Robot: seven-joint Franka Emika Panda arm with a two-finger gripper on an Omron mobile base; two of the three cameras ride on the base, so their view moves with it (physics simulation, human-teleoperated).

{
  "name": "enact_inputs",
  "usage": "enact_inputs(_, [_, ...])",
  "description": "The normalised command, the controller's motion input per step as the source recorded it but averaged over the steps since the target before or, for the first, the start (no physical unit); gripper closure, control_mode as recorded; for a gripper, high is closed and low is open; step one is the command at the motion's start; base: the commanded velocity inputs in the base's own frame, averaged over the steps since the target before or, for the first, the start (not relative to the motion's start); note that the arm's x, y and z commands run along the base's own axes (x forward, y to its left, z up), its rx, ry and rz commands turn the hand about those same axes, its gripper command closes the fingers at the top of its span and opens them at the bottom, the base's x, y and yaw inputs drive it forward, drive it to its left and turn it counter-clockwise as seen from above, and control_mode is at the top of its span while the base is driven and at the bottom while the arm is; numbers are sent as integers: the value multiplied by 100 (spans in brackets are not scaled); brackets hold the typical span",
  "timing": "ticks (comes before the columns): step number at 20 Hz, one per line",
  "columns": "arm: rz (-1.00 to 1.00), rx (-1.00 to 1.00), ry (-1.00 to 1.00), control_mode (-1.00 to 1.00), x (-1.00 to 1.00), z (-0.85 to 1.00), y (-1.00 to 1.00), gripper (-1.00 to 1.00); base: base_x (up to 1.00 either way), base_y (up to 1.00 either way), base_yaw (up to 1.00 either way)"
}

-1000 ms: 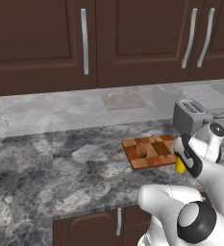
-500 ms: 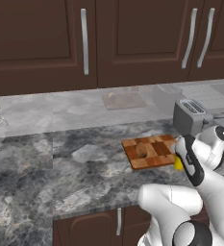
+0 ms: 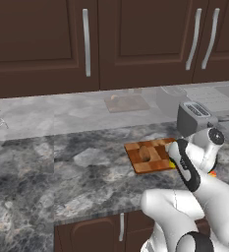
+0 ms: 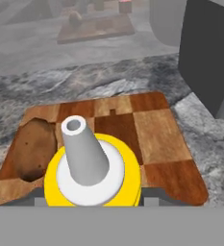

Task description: Retrieve the reheated potato from the microwave, then place the potato, cheese, and condiment on the cutting board.

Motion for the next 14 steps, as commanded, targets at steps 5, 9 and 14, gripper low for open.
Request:
enact_inputs(5, [0, -2, 0, -100, 45, 3, 24, 100, 0, 0, 0])
enact_inputs(9, [3, 0, 0, -100, 42, -1, 13, 100, 0, 0, 0])
enact_inputs(14, [8, 0, 0, -100, 31, -10, 6, 100, 0, 0, 0])
